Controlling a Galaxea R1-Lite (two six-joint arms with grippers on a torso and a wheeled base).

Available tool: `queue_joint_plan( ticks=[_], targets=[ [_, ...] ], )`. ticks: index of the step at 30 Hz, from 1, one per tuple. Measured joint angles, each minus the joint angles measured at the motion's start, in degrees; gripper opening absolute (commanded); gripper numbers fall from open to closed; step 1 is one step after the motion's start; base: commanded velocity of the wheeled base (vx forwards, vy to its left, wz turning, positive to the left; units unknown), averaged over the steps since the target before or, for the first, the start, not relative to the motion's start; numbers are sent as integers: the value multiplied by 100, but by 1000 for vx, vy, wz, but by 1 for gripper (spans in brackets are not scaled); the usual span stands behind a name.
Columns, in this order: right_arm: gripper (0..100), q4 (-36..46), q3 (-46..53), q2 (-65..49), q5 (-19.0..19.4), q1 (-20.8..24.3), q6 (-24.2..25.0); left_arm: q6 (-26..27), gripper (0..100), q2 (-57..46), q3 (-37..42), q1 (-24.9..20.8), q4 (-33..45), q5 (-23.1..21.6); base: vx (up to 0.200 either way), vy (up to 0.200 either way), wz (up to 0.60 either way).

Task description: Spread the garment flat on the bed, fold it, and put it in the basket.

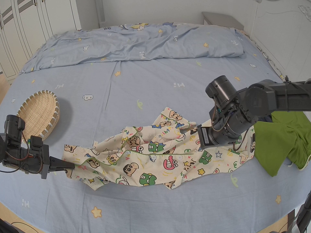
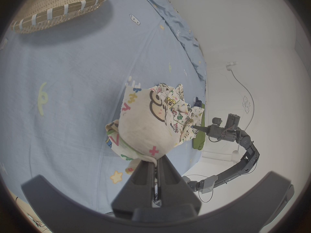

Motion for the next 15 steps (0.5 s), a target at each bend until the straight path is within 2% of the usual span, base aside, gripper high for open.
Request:
queue_joint_plan(
  ticks=[6, 15],
  targets=[
    [0, -16, 1164, -701, 40, -20, 99, 0, 0, -2, 10, -5, 0, -11, 0, 0, 0],
    [0, -768, 3176, -1869, 193, -28, 483, 2, 0, 0, 46, -41, 2, -30, 0, 0, 0]
  ],
)
